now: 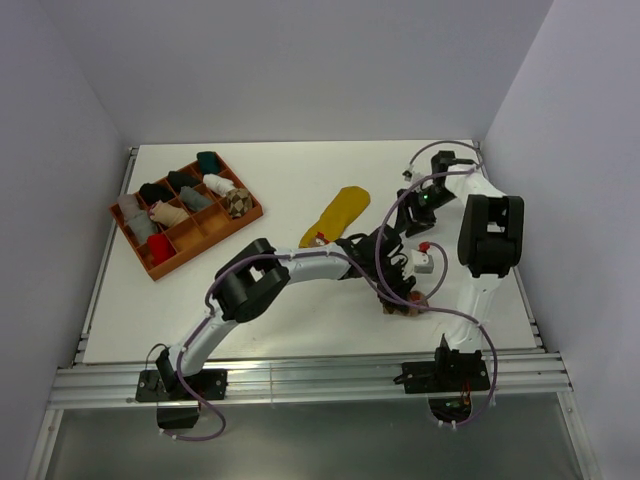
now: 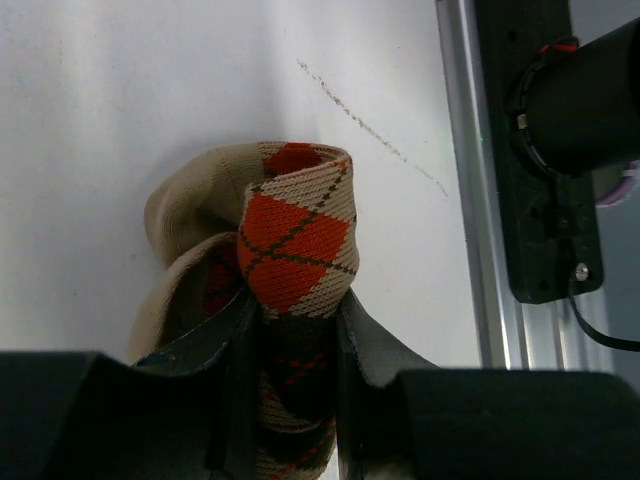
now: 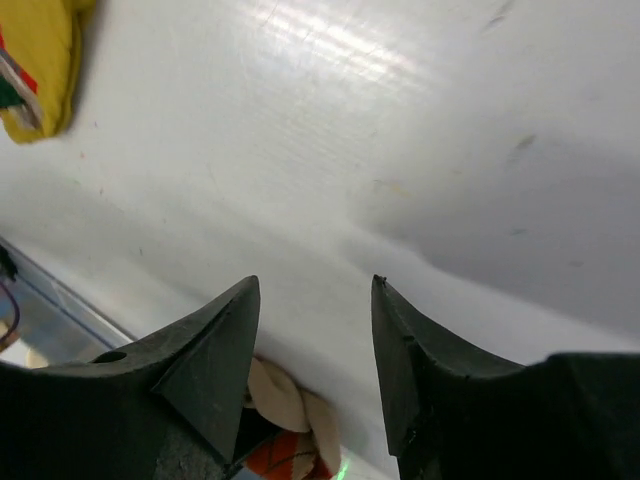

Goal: Roll the socks
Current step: Roll the sock at the center of the board.

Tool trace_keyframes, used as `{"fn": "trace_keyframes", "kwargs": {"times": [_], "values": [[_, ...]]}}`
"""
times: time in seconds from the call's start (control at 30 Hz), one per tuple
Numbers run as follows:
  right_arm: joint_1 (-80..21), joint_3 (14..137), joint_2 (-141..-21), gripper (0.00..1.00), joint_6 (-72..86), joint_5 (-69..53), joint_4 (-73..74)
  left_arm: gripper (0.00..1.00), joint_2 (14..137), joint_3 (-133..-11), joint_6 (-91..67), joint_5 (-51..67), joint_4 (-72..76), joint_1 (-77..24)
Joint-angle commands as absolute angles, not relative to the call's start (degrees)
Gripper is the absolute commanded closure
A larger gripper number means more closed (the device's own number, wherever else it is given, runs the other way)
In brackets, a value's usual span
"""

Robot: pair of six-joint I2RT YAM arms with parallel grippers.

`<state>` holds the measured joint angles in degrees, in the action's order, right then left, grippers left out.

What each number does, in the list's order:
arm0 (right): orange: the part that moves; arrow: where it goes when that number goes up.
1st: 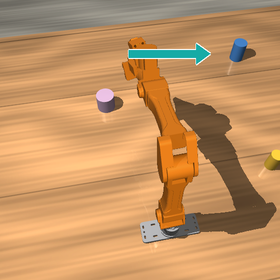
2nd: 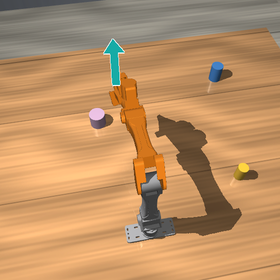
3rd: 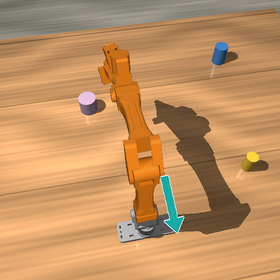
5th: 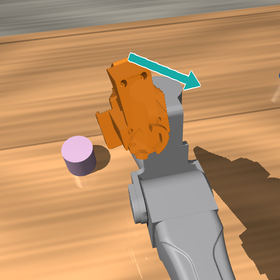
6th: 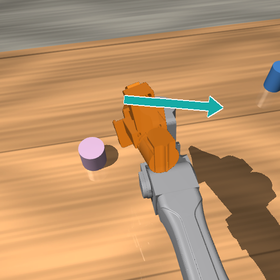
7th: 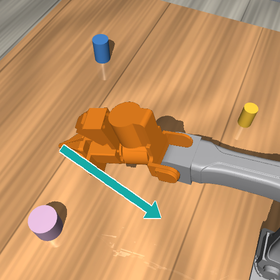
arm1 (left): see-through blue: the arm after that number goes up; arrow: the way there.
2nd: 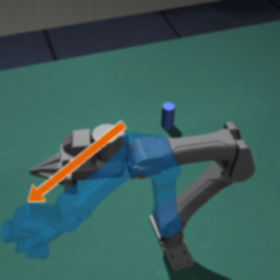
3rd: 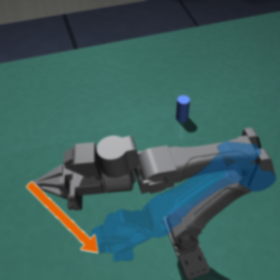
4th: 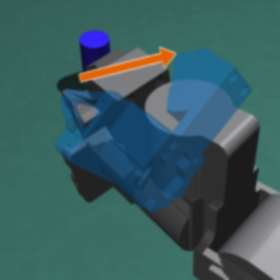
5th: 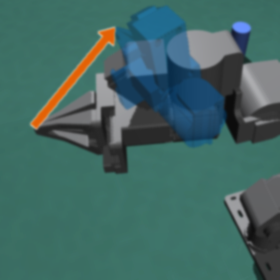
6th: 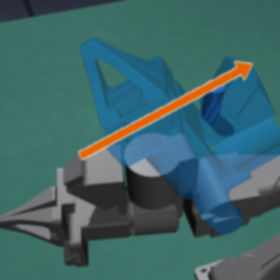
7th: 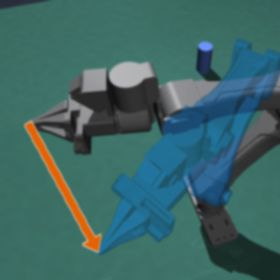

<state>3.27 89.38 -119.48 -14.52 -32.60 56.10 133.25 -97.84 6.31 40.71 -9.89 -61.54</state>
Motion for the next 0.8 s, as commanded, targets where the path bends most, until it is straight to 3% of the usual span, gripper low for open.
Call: {"fn": "trace_keyframes", "kwargs": {"times": [0.0, 0.2, 0.53, 0.77], "values": [[6.50, 92.19, -114.79, 0.44, -12.48, -31.99, 50.63, 1.00, 140.62, -93.96, 1.06, 42.72, -23.12, -61.26], [14.92, 91.76, -111.28, 0.43, -13.09, -39.28, 50.09, 1.00, 142.29, -92.55, -3.78, 44.20, -21.62, -59.24], [16.96, 77.79, -97.48, 0.46, -22.49, -42.62, 47.64, 1.00, 145.28, -95.01, -7.12, 46.32, -25.13, -55.20], [17.49, 70.85, -88.78, 0.46, -42.40, -46.23, 52.81, 1.00, 149.67, -100.19, -8.70, 49.73, -29.53, -51.77]]}}
